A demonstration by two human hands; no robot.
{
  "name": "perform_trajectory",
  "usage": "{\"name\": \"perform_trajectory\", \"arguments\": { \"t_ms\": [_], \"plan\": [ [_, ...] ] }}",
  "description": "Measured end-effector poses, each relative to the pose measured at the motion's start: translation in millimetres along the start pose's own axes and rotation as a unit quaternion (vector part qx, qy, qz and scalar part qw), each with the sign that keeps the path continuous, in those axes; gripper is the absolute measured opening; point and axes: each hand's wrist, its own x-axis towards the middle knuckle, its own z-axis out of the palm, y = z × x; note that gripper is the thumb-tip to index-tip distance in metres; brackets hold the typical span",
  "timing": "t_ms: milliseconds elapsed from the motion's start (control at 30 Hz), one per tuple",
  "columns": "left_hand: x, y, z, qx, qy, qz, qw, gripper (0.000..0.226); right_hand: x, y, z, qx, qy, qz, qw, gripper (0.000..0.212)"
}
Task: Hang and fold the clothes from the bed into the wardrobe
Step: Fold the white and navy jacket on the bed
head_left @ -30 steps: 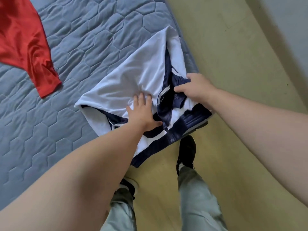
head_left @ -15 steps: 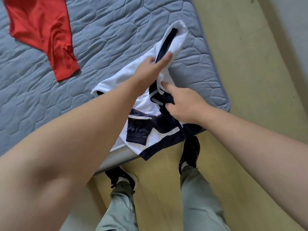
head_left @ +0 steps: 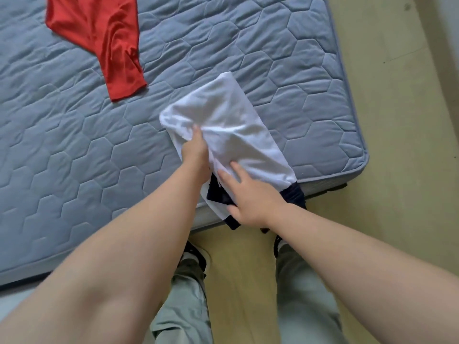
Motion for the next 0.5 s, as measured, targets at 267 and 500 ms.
{"name": "perform_trajectory", "arguments": {
  "t_ms": [267, 500],
  "plan": [
    [31, 7, -33, 0.083, 0.006, 0.054, 0.995, 0.037, -3, 11, 4, 0.014, 0.054, 0.020, 0.998, 0.058],
    [45, 17, -28, 0.118, 0.066, 0.119, 0.984, 0.042, 0, 12, -2, 0.000, 0.107, 0.063, 0.992, 0.050]
  ]
}}
